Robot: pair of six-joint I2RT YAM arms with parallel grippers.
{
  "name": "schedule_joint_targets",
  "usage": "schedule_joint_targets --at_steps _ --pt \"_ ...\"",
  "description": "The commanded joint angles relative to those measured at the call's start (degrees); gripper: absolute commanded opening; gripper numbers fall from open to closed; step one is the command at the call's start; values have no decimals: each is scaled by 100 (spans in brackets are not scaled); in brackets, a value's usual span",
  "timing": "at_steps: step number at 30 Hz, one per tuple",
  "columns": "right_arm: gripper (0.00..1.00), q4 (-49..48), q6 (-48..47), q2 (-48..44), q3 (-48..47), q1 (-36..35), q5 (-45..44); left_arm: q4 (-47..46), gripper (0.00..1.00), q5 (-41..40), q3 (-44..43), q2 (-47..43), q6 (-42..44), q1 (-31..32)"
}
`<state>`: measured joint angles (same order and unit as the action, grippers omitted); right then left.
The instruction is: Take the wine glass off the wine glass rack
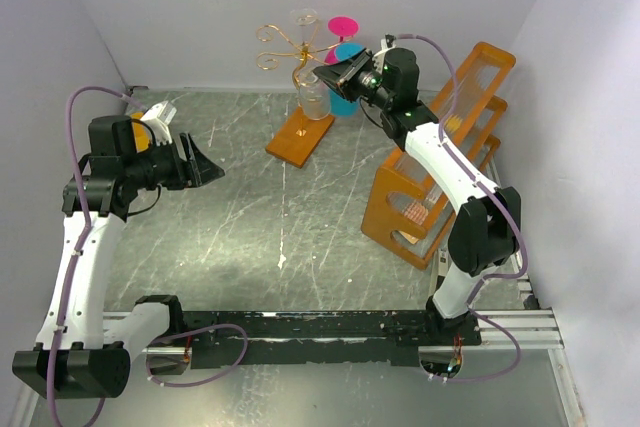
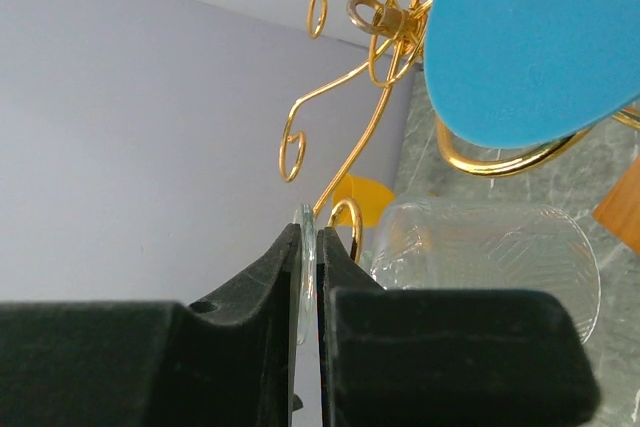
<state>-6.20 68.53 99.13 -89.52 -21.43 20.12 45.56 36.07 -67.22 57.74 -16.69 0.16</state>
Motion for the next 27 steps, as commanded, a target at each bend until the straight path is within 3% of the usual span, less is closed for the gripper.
schedule_joint_targets --at_steps 1,27 --pt "0 -482 276 -269 -17 29 335 -3 73 -38 -247 -74 79 45" --pt "0 11 116 21 -602 -219 5 -30 73 -51 -212 -77 103 51"
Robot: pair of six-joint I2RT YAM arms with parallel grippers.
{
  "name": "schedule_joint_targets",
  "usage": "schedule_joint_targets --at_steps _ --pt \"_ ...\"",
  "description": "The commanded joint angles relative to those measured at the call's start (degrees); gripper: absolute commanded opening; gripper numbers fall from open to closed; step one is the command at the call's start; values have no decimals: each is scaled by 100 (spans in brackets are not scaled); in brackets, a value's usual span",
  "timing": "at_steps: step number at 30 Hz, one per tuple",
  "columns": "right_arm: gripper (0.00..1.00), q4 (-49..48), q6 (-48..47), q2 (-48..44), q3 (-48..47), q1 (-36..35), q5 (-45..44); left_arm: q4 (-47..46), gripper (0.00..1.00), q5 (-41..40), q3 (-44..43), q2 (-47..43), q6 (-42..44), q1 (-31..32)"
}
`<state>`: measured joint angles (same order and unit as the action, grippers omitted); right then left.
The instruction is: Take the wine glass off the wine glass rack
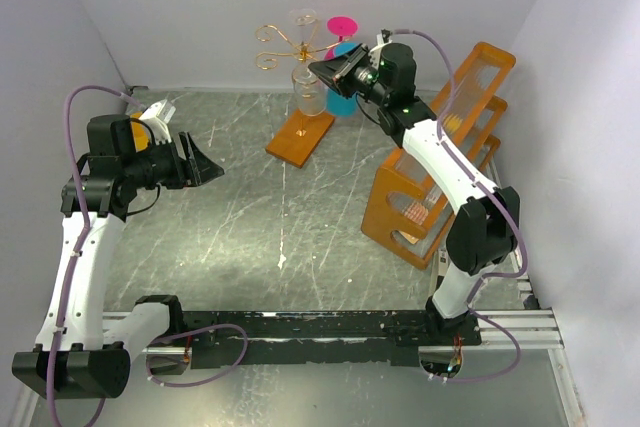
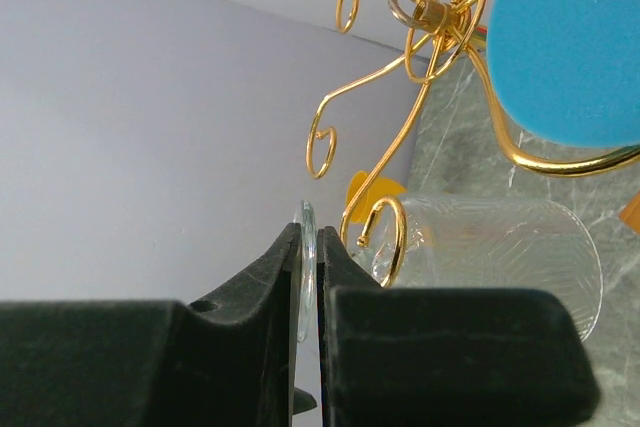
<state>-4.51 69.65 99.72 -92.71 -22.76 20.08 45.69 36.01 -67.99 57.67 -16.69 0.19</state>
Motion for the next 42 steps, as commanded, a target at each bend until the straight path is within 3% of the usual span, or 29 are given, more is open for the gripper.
schedule_joint_targets --at_steps 1,15,33,42 --pt "0 -132 -4 -40 -269 -93 -9 -43 73 -48 -126 -77 102 44" --pt "0 97 -178 196 -547 -186 -170 -47 73 -99 -82 -86 137 47" --pt "0 442 -285 557 -1130 -297 -922 19 73 -123 -119 -143 179 44" --pt "0 485 -397 363 -951 -299 -1609 -17 73 -98 -80 -163 177 54"
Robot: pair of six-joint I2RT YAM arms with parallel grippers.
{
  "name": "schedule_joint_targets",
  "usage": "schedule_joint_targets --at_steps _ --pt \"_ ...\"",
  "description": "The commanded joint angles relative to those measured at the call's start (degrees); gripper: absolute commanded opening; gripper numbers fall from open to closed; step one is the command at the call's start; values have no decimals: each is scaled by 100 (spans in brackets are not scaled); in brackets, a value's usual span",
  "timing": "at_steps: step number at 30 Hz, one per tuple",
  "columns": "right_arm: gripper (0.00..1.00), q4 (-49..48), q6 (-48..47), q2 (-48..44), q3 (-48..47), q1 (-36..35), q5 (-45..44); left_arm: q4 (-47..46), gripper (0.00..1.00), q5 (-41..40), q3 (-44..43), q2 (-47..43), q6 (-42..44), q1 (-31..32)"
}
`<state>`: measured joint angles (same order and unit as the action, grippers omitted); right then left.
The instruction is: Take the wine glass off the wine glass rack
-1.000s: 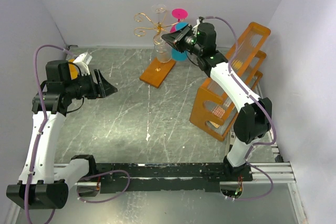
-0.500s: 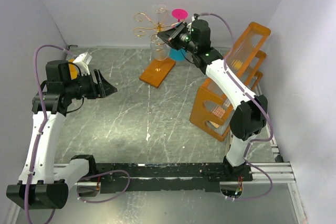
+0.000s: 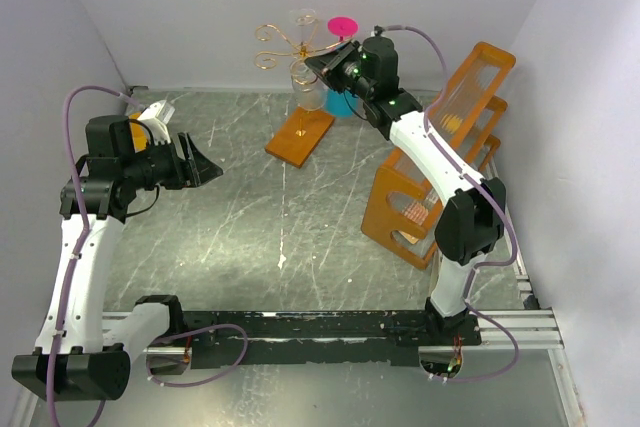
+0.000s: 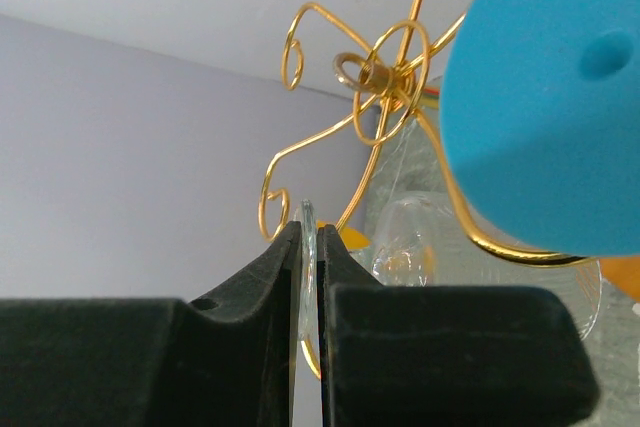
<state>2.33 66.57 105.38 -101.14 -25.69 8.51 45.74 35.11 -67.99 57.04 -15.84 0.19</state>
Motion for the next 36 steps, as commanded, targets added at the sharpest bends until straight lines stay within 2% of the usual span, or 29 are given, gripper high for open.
schedule_joint_targets --at_steps 1,17,28,30,32,36 --pt "0 -157 -110 -233 -100 -2 -538 -19 73 -13 -83 -102 94 59" --pt "0 -156 -257 -991 495 -6 -1117 -4 73 4 -144 -56 98 103" --pt "0 -35 -616 -2100 1414 12 -1439 -124 74 292 -127 37 -21 113" --pt "0 -199 -640 -2352 1673 12 -1322 -223 74 470 -119 59 -131 114" --pt "0 -290 -480 -2570 1937 11 -997 -499 75 1018 -43 90 -481 113" --pt "0 -815 130 -2913 2382 -15 -86 -2166 75 2575 473 188 -1988 113"
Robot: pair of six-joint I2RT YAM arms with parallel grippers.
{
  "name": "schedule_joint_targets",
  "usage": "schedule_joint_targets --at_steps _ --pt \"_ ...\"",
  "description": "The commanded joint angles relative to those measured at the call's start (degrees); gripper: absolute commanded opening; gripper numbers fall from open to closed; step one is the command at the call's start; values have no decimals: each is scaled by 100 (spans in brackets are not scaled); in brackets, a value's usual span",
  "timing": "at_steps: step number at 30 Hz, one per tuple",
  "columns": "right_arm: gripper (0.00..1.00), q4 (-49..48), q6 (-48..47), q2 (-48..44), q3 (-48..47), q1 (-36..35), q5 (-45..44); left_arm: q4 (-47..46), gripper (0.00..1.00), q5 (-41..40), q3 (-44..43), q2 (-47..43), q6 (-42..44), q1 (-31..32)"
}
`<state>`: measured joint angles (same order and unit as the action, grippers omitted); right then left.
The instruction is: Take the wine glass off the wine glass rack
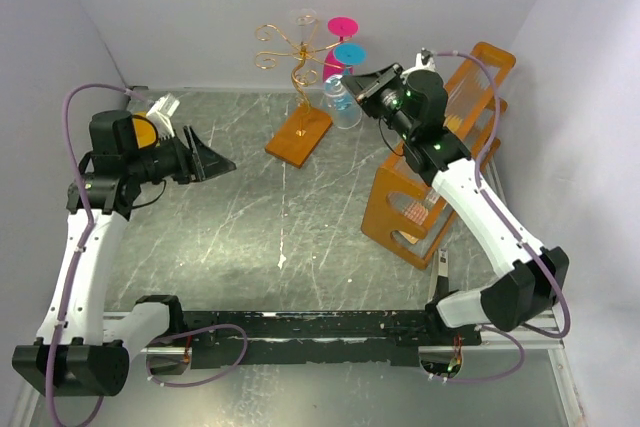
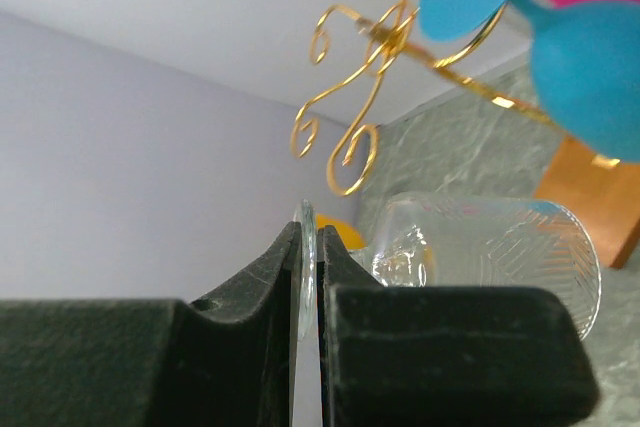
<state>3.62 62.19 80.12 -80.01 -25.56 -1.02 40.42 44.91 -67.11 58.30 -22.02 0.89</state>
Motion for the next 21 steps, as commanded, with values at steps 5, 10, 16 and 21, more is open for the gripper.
schedule_joint_targets --at_steps 5,10,16,21 --pt "0 -1904 1501 -582 733 -72 1873 -4521 79 2031 1048 13 -3979 43" --pt "0 -3199 2400 -331 957 -317 2378 -7682 82 1670 1825 63 -6220 46" --pt "0 -4321 3091 -2 933 -903 2510 -9466 85 1099 2751 123 -7652 52" --pt "0 -4595 3158 80 1026 -1272 2314 -11335 86 721 3409 365 -8895 57"
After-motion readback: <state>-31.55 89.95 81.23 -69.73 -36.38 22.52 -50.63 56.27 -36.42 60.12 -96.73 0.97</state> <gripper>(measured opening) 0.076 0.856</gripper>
